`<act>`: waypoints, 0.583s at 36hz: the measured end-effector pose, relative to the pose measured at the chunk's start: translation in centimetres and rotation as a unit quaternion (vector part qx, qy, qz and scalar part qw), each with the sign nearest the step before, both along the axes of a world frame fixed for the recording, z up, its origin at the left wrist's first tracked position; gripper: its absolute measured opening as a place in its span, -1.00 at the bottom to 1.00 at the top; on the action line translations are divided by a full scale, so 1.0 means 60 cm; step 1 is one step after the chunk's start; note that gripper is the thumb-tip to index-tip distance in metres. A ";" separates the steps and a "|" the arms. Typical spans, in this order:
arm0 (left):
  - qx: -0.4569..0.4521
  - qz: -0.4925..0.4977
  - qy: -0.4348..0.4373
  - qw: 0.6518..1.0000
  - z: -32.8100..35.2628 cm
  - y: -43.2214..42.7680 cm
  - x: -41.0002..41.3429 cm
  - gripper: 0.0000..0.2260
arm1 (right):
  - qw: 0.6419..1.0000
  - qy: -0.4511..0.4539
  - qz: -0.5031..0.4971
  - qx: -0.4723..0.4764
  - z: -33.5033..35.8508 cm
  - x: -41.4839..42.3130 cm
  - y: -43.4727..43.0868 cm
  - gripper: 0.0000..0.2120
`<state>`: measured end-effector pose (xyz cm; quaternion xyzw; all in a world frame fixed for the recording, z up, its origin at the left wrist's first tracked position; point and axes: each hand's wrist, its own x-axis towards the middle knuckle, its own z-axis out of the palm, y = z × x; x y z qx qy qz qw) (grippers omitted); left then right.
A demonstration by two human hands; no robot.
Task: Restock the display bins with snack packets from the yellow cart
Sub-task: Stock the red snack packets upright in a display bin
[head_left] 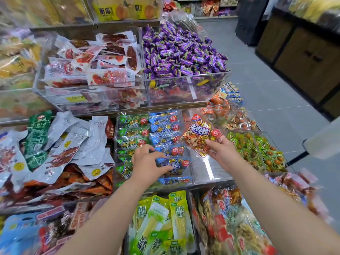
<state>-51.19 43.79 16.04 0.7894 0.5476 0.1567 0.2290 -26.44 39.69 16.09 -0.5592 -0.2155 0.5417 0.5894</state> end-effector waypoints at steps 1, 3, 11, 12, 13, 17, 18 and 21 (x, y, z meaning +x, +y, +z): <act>0.010 -0.001 0.008 1.000 0.005 0.000 0.000 -0.65 | 1.000 -0.002 0.001 -0.003 0.000 0.000 -0.001 -0.79; 0.026 -0.017 0.027 0.999 0.021 0.002 -0.001 -0.54 | 1.000 -0.006 0.004 -0.006 -0.001 -0.001 -0.003 -0.80; 0.008 -0.176 0.194 0.965 0.047 -0.013 0.047 0.04 | 1.000 0.000 0.001 -0.005 -0.003 -0.008 -0.002 -0.77; 0.004 -0.188 0.220 0.957 0.041 -0.020 0.056 0.11 | 1.000 0.000 -0.003 -0.004 -0.003 -0.008 -0.002 -0.77; 0.013 -0.200 0.247 0.948 0.033 -0.026 0.063 0.17 | 1.000 0.001 -0.007 -0.003 -0.003 -0.009 -0.002 -0.77; 0.083 -0.230 0.310 0.919 -0.001 -0.041 0.074 0.15 | 1.000 0.008 -0.016 0.004 -0.004 -0.004 -0.004 -0.80; 0.089 -0.227 0.304 0.921 -0.005 -0.039 0.073 0.12 | 1.000 0.010 -0.015 0.005 -0.004 -0.003 -0.005 -0.80; 0.044 -0.209 0.248 0.945 -0.006 -0.023 0.063 0.09 | 1.000 0.007 -0.012 0.003 -0.005 0.001 -0.006 -0.80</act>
